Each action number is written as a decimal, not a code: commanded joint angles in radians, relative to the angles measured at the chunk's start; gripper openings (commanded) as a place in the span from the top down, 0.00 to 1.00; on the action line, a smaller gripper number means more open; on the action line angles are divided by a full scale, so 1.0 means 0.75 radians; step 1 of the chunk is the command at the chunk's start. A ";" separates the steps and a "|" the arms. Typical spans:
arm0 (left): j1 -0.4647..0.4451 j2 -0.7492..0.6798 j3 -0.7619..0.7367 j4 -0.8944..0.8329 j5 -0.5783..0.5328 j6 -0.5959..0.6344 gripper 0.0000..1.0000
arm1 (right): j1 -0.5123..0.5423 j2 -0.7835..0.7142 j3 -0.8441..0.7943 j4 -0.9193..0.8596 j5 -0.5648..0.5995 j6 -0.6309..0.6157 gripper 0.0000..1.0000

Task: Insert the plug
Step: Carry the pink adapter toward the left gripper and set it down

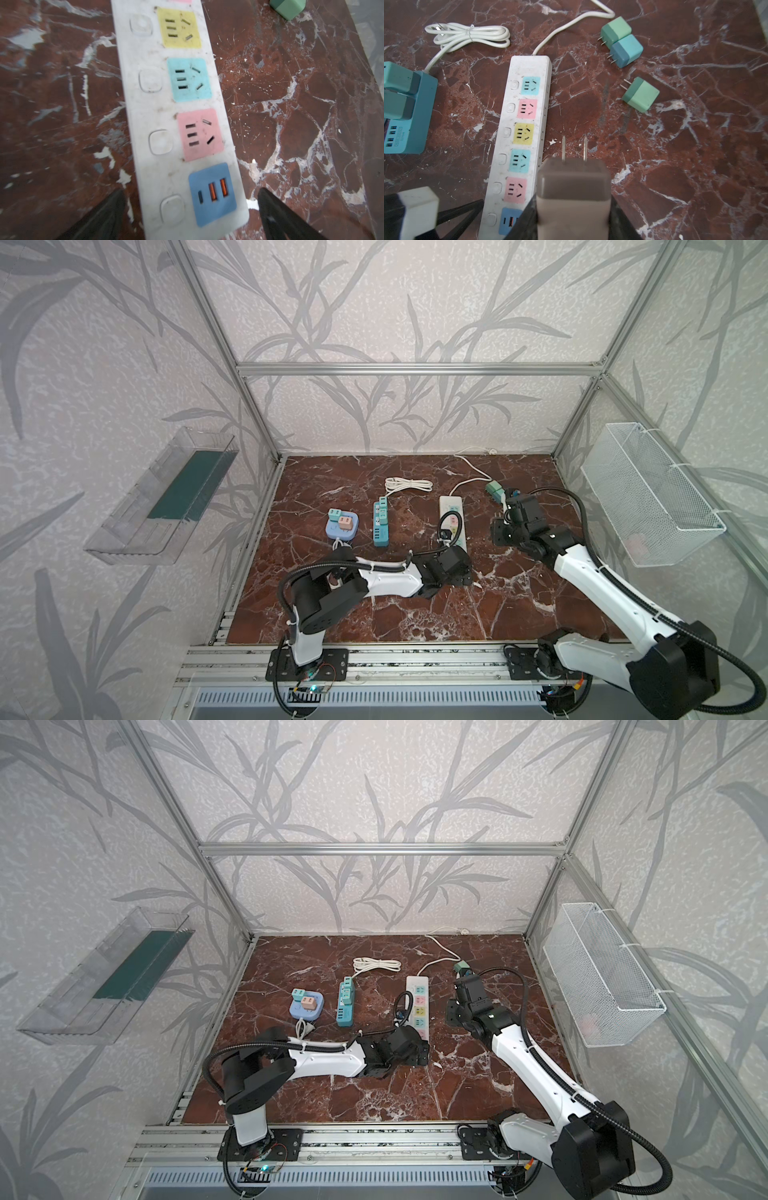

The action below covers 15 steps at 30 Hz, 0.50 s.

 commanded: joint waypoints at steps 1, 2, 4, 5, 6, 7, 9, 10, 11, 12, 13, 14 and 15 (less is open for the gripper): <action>0.004 -0.226 -0.076 -0.024 -0.127 0.060 0.01 | 0.123 -0.036 -0.010 -0.074 0.055 0.008 0.66; 0.003 -0.307 -0.127 -0.036 -0.175 0.070 0.01 | 0.186 -0.031 -0.012 -0.071 0.062 0.006 0.66; 0.005 -0.470 -0.232 -0.042 -0.264 0.118 0.01 | 0.323 -0.005 -0.010 -0.054 0.095 0.015 0.66; 0.010 -0.560 -0.284 -0.062 -0.307 0.147 0.01 | 0.403 0.024 -0.006 -0.028 0.099 0.018 0.66; 0.017 -0.642 -0.332 -0.105 -0.358 0.167 0.01 | 0.487 0.065 0.001 0.005 0.096 0.023 0.65; 0.023 -0.719 -0.366 -0.156 -0.411 0.172 0.01 | 0.553 0.110 0.014 0.023 0.104 0.039 0.66; 0.048 -0.873 -0.442 -0.262 -0.497 0.187 0.01 | 0.706 0.265 0.073 0.044 0.121 0.073 0.66; 0.068 -0.936 -0.475 -0.294 -0.508 0.190 0.01 | 0.757 0.339 0.103 0.057 0.125 0.081 0.65; 0.098 -1.002 -0.507 -0.335 -0.500 0.194 0.01 | 0.800 0.426 0.137 0.073 0.116 0.083 0.65; 0.123 -1.063 -0.528 -0.383 -0.499 0.197 0.01 | 0.861 0.506 0.166 0.100 0.103 0.085 0.65; 0.139 -1.106 -0.536 -0.433 -0.507 0.198 0.01 | 0.888 0.572 0.186 0.126 0.087 0.085 0.65; 0.153 -1.155 -0.548 -0.484 -0.529 0.193 0.01 | 0.909 0.633 0.204 0.165 0.054 0.082 0.65; 0.166 -1.203 -0.562 -0.522 -0.548 0.187 0.01 | 0.926 0.681 0.207 0.223 0.017 0.074 0.65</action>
